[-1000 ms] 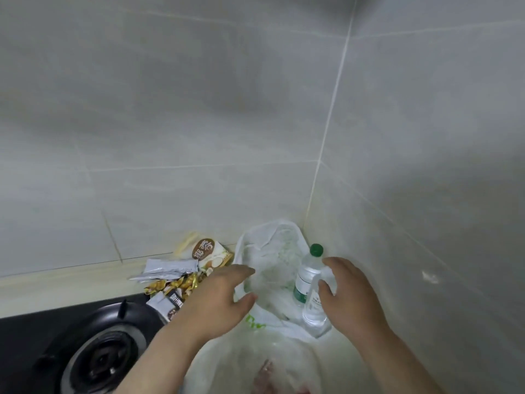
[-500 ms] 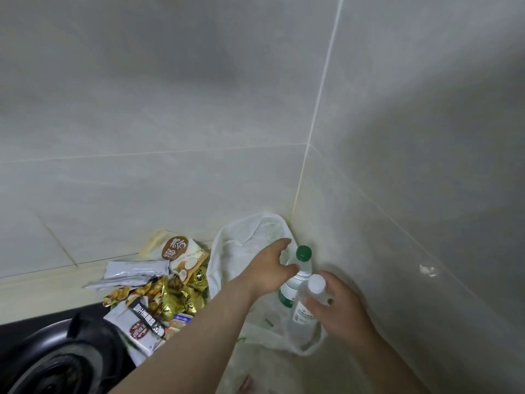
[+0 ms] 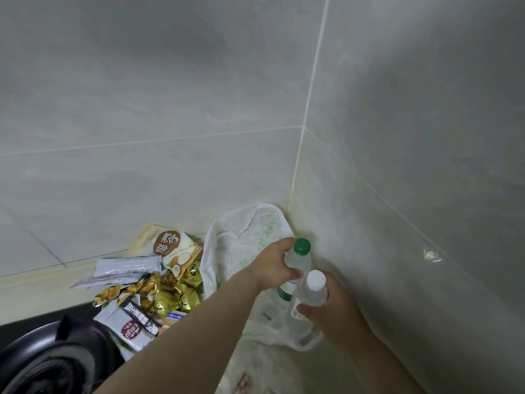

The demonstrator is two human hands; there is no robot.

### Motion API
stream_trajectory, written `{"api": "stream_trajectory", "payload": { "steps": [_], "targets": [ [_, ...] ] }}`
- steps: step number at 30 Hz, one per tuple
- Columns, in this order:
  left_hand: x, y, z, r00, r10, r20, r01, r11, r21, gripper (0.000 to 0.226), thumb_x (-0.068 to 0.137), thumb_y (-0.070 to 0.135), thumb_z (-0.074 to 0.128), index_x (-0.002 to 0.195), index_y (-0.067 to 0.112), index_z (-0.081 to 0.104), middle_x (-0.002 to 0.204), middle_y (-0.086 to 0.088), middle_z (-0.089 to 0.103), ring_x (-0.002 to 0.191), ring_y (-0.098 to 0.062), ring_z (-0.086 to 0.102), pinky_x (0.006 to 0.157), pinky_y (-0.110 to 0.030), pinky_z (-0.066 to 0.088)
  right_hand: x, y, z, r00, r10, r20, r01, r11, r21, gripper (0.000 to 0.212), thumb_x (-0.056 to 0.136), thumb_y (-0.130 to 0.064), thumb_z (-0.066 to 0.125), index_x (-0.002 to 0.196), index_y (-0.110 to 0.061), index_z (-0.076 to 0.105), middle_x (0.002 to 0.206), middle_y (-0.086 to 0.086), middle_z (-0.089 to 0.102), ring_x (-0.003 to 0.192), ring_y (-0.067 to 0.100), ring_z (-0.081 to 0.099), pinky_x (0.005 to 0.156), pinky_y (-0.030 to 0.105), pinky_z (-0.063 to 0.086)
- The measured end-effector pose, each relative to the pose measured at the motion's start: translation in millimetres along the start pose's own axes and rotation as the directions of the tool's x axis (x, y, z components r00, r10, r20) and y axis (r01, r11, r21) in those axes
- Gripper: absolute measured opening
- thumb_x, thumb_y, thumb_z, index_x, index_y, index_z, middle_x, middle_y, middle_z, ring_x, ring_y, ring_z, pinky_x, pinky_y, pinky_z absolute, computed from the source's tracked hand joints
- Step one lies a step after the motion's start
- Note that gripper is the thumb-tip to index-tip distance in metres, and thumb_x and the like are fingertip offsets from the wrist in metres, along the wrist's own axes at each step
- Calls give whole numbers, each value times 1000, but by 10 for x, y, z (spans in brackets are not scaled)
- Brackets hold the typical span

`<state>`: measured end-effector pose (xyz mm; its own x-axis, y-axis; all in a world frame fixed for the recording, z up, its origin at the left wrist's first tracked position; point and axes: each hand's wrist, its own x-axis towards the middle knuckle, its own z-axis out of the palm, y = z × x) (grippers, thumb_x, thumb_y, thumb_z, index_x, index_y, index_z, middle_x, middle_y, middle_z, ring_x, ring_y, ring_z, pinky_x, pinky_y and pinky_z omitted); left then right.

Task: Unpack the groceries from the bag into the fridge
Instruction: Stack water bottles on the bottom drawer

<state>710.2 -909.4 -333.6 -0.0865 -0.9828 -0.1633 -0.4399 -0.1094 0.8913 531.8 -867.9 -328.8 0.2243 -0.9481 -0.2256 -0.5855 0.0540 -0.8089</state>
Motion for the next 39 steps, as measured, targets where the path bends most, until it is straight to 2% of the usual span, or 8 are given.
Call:
{"api": "stream_trajectory", "payload": {
  "steps": [8, 12, 14, 22, 28, 31, 34, 39],
  "targets": [
    [-215, -42, 23, 982, 24, -187, -22, 1000, 10, 34, 63, 37, 76, 96, 39, 68, 104, 8, 67, 99, -12, 63, 92, -39, 53, -58, 36, -115, 989, -66, -133, 78, 993, 90, 46, 62, -16, 86, 98, -33, 63, 90, -16, 71, 84, 5, 67, 75, 30, 56],
    [-503, 120, -127, 943, 42, -329, -88, 988, -128, 30, 74, 6, 78, 93, 29, 71, 93, 16, 73, 85, -1, 67, 77, -16, 53, -148, -130, -215, 972, -150, -180, 182, 967, 179, 44, 66, -10, 85, 97, -30, 62, 90, -16, 71, 79, 1, 69, 68, 23, 52],
    [-683, 214, -267, 929, 42, -367, -110, 980, -167, 30, 78, 3, 77, 98, 24, 70, 93, 15, 74, 84, -3, 69, 72, -15, 53, -189, -222, -250, 965, -194, -174, 231, 947, 224, 46, 68, -6, 86, 100, -29, 63, 90, -14, 73, 81, 3, 70, 69, 25, 53],
    [-1646, 371, -781, 812, 12, -584, -141, 974, -176, 27, 73, 12, 82, 96, 21, 71, 92, 6, 74, 88, -9, 69, 79, -29, 56, -379, -741, -189, 929, -369, -6, 348, 871, 348, 44, 72, -3, 81, 106, -28, 69, 93, -7, 76, 87, 10, 72, 77, 30, 54],
    [-2427, 275, -993, 720, -79, -690, -158, 949, -272, 40, 63, 13, 84, 100, 18, 71, 94, -1, 76, 91, -21, 71, 78, -31, 55, -562, -1136, 174, 905, -404, 131, 304, 832, 464, 45, 72, 2, 80, 104, -25, 64, 95, -5, 76, 87, 13, 73, 77, 34, 54],
    [-2860, 193, -1031, 675, -93, -732, -204, 930, -306, 41, 58, 18, 83, 97, 14, 72, 95, -7, 76, 89, -25, 72, 78, -35, 57, -704, -1326, 413, 869, -446, 214, 287, 807, 517, 43, 68, -1, 83, 103, -20, 67, 95, 0, 76, 89, 19, 73, 78, 36, 54],
    [-3348, 122, -1029, 603, -113, -790, -228, 924, -307, 35, 61, 10, 78, 95, 8, 71, 90, -8, 76, 83, -20, 72, 70, -25, 54, -934, -1512, 691, 814, -502, 292, 269, 771, 577, 43, 60, -11, 76, 102, -18, 70, 95, 3, 76, 87, 18, 72, 73, 29, 54],
    [-4288, 45, -1009, 473, -145, -869, -215, 938, -273, 36, 59, 18, 80, 92, 6, 72, 83, -9, 74, 76, -19, 70, 67, -26, 53, -1422, -1766, 1084, 697, -591, 407, 251, 733, 633, 38, 70, 4, 78, 102, -15, 70, 91, 1, 77, 80, 11, 72, 65, 20, 54]
  ]
}}
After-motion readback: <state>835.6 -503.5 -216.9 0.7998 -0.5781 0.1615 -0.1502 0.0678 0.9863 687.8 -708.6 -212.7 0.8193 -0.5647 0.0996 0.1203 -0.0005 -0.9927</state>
